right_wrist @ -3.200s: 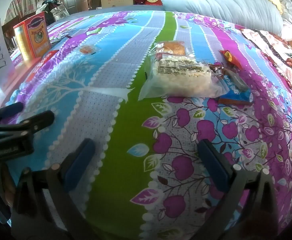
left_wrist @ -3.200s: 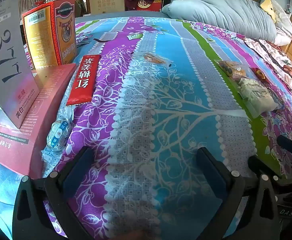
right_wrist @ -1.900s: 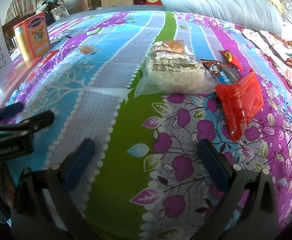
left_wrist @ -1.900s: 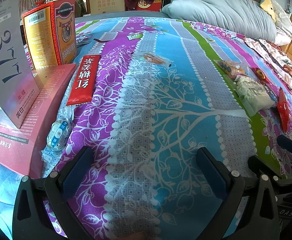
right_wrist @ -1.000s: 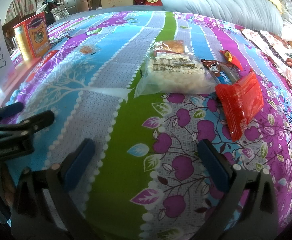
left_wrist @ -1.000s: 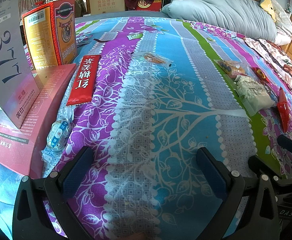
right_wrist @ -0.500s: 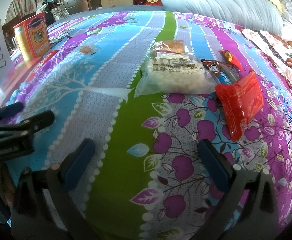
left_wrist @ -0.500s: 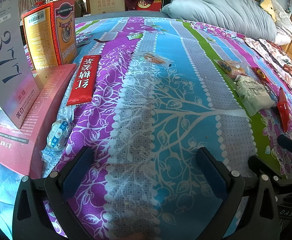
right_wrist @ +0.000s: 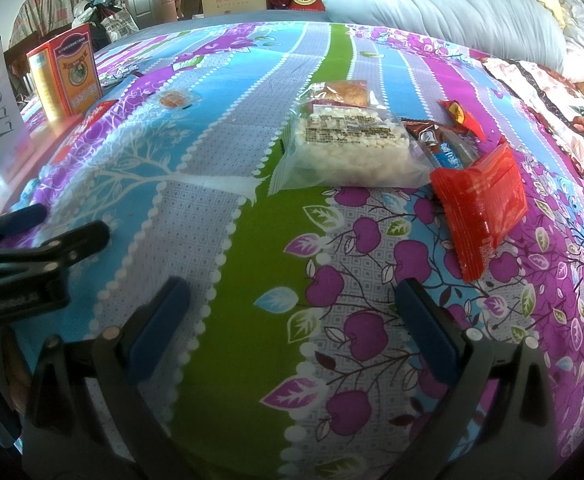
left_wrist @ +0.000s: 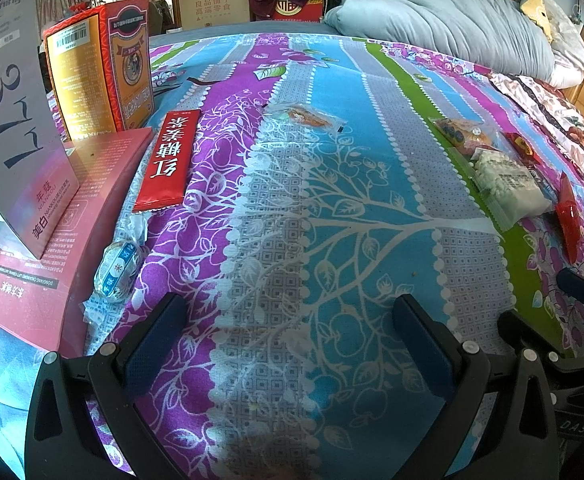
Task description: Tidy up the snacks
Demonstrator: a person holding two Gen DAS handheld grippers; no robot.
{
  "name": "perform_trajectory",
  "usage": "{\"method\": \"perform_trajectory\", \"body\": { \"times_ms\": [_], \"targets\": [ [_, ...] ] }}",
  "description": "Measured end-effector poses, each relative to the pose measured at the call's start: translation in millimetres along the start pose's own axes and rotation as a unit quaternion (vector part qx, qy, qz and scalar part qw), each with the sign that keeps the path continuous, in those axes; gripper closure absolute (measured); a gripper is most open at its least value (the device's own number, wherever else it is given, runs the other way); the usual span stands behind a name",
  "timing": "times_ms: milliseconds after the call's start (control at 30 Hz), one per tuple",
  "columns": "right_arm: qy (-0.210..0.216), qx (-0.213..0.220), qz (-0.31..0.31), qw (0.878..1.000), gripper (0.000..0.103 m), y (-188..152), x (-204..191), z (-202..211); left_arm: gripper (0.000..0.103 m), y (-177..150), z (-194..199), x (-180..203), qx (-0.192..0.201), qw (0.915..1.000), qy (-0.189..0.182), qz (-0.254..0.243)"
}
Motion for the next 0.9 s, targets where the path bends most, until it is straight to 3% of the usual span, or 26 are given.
{"method": "perform_trajectory", "body": {
  "times_ms": [333,433,533,567,633,767,833,900],
  "targets": [
    [0.010,-0.007,-0.001,1.000,0.000,-3.0,-4.8,0.4,0.000,-3.0,-2.4,-0.2,0.000,1.0000,0.000,0.000],
    [0.069,-0.037,0.000,0.997,0.000,0.4,2.5,5.6,0.000,-4.4,-9.3,-1.3,0.000,1.0000,-0.001,0.000],
    [0.145,-0.054,-0.049,0.987,0.001,3.7,13.4,28.6,0.000,-4.2,-10.0,-1.7,0.001,1.0000,-0.002,0.001],
    [0.152,-0.049,-0.064,0.985,0.001,6.9,17.2,36.3,0.000,-4.1,-10.6,-1.9,0.001,1.0000,-0.002,0.001],
    [0.135,-0.023,-0.070,0.988,0.000,22.6,27.6,50.1,0.000,-2.2,-10.0,-2.2,0.001,1.0000,-0.002,0.001],
    [0.099,-0.010,-0.055,0.993,0.001,74.7,44.6,44.0,0.000,1.0,-2.5,-1.8,0.000,1.0000,-0.003,0.002],
    [0.044,-0.010,-0.030,0.999,0.001,105.0,49.6,19.4,0.000,1.2,-2.5,-2.0,0.000,1.0000,-0.003,0.002],
    [0.031,-0.039,-0.032,0.998,0.001,124.7,52.7,-16.1,0.000,1.1,-2.6,-2.4,0.000,1.0000,-0.002,0.001]
  ]
}}
Point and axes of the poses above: each gripper's, at about its wrist camera, not at the fingertips, and z roughly against the way its jaws point, x to its right, y to its top, the point moved 4 cm from there along -z, roughly the way its jaws point, and after that the axes turned 6 degrees about z, right-handed, at the moved point
